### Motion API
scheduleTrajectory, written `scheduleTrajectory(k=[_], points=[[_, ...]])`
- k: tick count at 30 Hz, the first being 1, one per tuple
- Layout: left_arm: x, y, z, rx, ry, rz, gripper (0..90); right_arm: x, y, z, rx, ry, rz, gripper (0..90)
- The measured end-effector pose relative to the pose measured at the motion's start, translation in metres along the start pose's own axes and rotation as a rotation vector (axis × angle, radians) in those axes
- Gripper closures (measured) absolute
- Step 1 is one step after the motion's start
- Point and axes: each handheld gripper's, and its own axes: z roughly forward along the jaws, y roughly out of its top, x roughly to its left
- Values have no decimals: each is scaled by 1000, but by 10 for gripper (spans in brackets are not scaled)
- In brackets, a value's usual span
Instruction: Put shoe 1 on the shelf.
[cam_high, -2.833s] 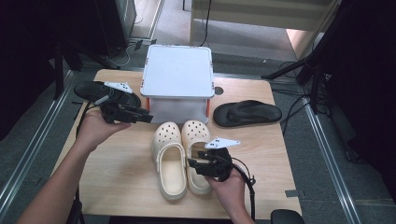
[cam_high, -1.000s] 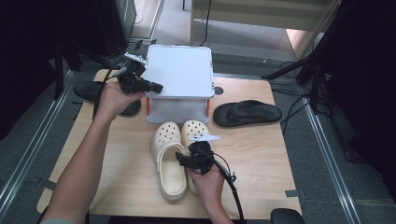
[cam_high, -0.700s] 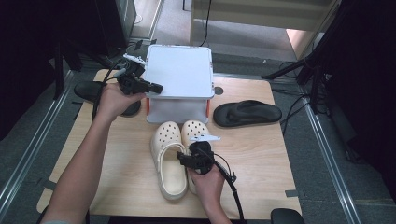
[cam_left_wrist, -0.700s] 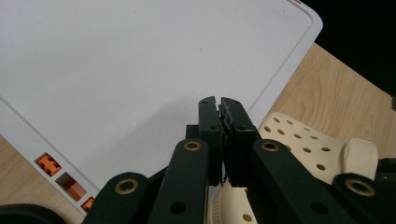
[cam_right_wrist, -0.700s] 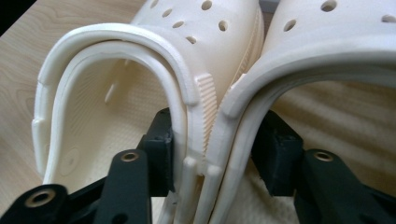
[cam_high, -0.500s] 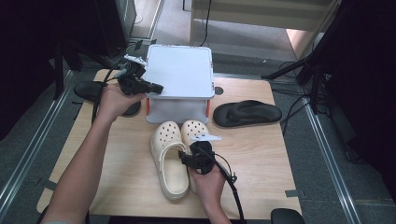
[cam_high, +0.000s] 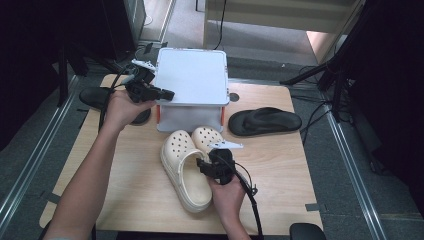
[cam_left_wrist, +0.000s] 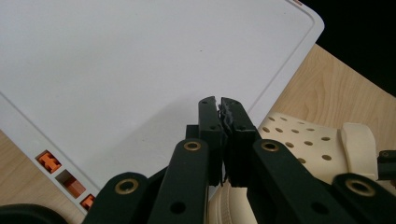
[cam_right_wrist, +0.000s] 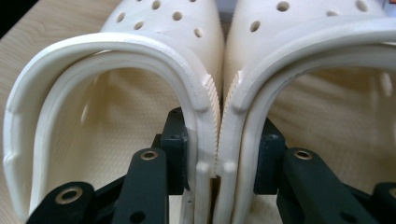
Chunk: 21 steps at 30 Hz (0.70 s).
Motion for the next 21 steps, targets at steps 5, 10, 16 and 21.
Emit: scheduleTrajectory(k=[5,10,16,21], points=[[0,0,0,-2,2,2,882,1,8,-4,-5,11,-11,662],[-1,0,0,-4,3,2,881,3,18,-2,-8,19,-27,662],[-1,0,0,-3,1,-1,882,6,35,5,-11,14,-59,662],[0,-1,0,-5,-2,-4,882,4,52,14,-29,11,-66,662]])
